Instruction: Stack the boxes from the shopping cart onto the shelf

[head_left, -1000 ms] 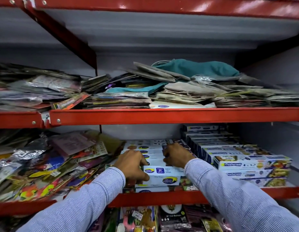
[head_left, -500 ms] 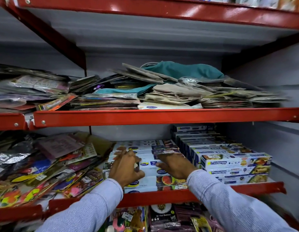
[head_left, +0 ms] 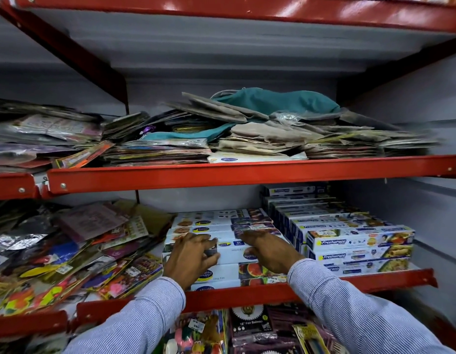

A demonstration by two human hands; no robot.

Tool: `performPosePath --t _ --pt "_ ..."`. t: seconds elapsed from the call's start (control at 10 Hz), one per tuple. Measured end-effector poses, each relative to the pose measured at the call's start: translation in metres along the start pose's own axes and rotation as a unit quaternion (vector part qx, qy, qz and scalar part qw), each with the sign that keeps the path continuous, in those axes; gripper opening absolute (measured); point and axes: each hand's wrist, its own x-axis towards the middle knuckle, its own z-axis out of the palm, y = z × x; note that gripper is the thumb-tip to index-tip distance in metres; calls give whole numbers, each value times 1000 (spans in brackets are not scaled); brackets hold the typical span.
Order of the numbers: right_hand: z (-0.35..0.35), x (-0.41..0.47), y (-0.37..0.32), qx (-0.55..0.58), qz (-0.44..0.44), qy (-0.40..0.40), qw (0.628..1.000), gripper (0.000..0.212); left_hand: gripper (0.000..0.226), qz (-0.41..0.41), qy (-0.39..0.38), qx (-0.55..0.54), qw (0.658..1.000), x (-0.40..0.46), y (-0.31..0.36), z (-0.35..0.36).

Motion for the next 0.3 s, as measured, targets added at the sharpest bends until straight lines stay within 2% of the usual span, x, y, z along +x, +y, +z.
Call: performPosePath --t 0.2,0.3 --pt "5 -4 -6 -15 4 23 1000 60 52 5 -15 25 1000 -7 3 4" --pt "2 -7 -15 -48 5 16 999 55 70 4 -16 81 997 -13 8 -1"
